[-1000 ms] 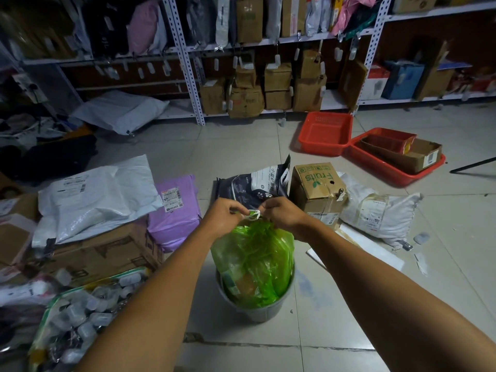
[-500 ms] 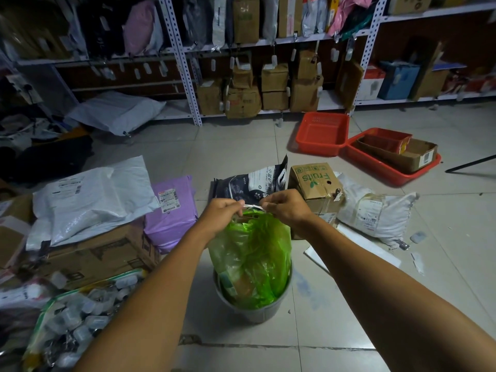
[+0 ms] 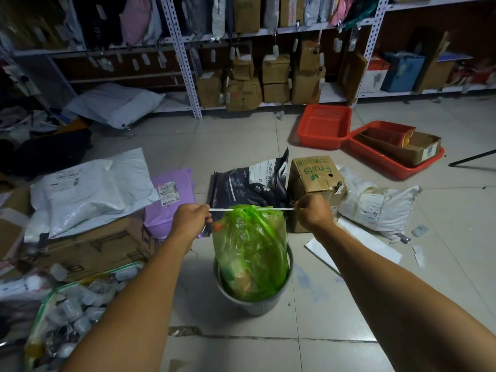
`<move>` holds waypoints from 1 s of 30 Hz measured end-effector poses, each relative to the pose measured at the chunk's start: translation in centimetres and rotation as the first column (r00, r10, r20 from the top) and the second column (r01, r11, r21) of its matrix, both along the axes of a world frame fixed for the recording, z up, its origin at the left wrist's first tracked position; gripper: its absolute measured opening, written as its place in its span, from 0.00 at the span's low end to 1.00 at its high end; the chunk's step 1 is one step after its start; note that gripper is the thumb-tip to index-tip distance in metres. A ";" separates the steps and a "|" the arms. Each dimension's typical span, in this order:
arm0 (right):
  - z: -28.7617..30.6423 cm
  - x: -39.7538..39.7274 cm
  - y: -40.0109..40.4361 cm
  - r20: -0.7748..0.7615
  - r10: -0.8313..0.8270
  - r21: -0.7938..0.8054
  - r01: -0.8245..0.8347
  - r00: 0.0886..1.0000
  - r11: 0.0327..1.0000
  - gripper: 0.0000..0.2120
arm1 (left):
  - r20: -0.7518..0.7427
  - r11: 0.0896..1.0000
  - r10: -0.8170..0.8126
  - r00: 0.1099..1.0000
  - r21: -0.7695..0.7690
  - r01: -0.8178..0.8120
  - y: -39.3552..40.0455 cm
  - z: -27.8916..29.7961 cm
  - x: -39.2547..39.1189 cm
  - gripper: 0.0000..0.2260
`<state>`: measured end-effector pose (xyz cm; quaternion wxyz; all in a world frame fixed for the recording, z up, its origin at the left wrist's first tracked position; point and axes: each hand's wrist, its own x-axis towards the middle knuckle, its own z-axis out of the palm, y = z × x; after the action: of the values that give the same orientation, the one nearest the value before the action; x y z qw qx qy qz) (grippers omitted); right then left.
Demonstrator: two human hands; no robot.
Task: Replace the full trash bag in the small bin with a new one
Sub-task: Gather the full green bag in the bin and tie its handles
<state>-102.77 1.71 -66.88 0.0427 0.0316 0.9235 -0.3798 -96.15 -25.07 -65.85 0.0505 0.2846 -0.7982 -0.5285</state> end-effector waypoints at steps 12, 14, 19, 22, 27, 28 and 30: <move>-0.9 -0.2 1.4 0.038 -0.086 0.069 0.083 0.996 0.994 0.08 | -0.017 0.997 0.056 0.998 -0.047 -0.057 -0.7 -0.2 0.2 0.11; -1.0 -0.3 1.4 0.036 -0.099 0.067 0.097 0.994 0.993 0.08 | -0.017 0.997 0.077 0.997 -0.028 -0.077 -0.9 -0.2 0.2 0.11; -1.5 -0.3 1.5 0.039 -0.117 0.075 0.114 0.992 0.991 0.10 | -0.015 0.994 0.103 0.995 -0.032 -0.103 -0.7 -1.0 0.0 0.13; -1.4 0.0 0.9 0.038 -0.114 0.107 0.109 0.993 0.988 0.10 | 0.002 0.995 0.094 0.996 -0.043 -0.094 -0.6 -1.6 -0.5 0.12; -1.2 0.8 -0.4 -0.051 -0.100 0.169 0.107 0.994 0.980 0.20 | -0.085 0.906 0.111 0.990 -0.401 -0.135 0.3 -1.4 -0.5 0.11; -1.1 1.0 -0.6 -0.080 -0.104 0.197 0.118 0.991 0.973 0.19 | -0.098 0.858 0.066 0.993 -0.503 -0.107 0.6 -1.2 -0.4 0.09; -0.8 1.5 -0.9 -0.129 -0.105 0.263 0.136 0.986 0.955 0.16 | -0.095 0.747 -0.015 0.995 -0.663 -0.052 1.2 -0.9 0.1 0.07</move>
<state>-101.30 0.78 -67.67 -0.0380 0.0717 0.9640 -0.2532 -96.10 -23.90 -66.74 0.1913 0.2305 -0.9278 -0.2222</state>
